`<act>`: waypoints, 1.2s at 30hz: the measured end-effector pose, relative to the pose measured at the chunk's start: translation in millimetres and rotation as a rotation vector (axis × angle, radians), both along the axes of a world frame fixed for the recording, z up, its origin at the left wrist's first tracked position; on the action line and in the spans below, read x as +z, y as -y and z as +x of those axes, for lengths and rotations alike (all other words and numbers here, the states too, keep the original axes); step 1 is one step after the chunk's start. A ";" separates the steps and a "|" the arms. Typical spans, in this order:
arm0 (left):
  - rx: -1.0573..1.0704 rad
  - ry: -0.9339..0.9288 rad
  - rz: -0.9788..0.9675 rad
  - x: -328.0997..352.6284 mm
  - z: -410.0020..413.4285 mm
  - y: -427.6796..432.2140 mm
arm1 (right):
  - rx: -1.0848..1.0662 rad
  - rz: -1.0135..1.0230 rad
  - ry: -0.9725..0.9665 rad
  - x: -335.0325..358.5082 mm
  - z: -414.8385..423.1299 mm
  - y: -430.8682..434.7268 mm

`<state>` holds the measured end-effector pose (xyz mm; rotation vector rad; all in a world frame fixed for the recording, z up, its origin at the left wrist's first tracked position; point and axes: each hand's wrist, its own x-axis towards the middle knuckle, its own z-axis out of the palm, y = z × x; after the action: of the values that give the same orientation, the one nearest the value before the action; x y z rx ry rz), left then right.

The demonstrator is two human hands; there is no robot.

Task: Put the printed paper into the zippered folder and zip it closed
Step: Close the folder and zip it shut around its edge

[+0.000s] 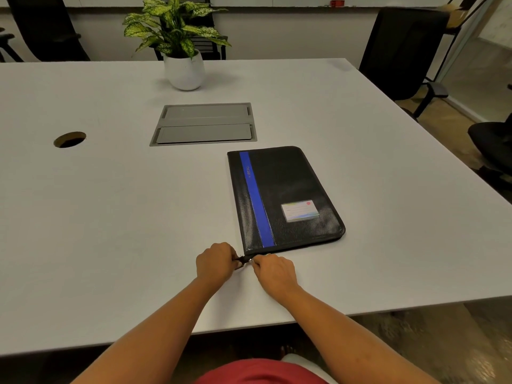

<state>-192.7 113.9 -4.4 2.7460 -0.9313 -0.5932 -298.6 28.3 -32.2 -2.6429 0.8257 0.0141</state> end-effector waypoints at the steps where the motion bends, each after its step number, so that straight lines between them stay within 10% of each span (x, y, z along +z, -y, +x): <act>1: -0.013 0.018 0.012 1.3 1.4 0.4 | -0.008 0.003 -0.004 -0.6 0.9 1.7; 18: 0.043 0.028 0.079 1.4 32.5 -15.8 | -0.326 0.005 -0.019 -2.4 -45.1 59.5; 36: -0.054 -0.111 0.414 20.9 61.5 -17.3 | 0.046 -0.287 -0.058 -11.9 -27.0 48.5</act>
<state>-131.2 131.3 16.5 3.0059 -0.9498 -1.0417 -325.6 -20.2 -44.1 -2.9431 0.8400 -0.0172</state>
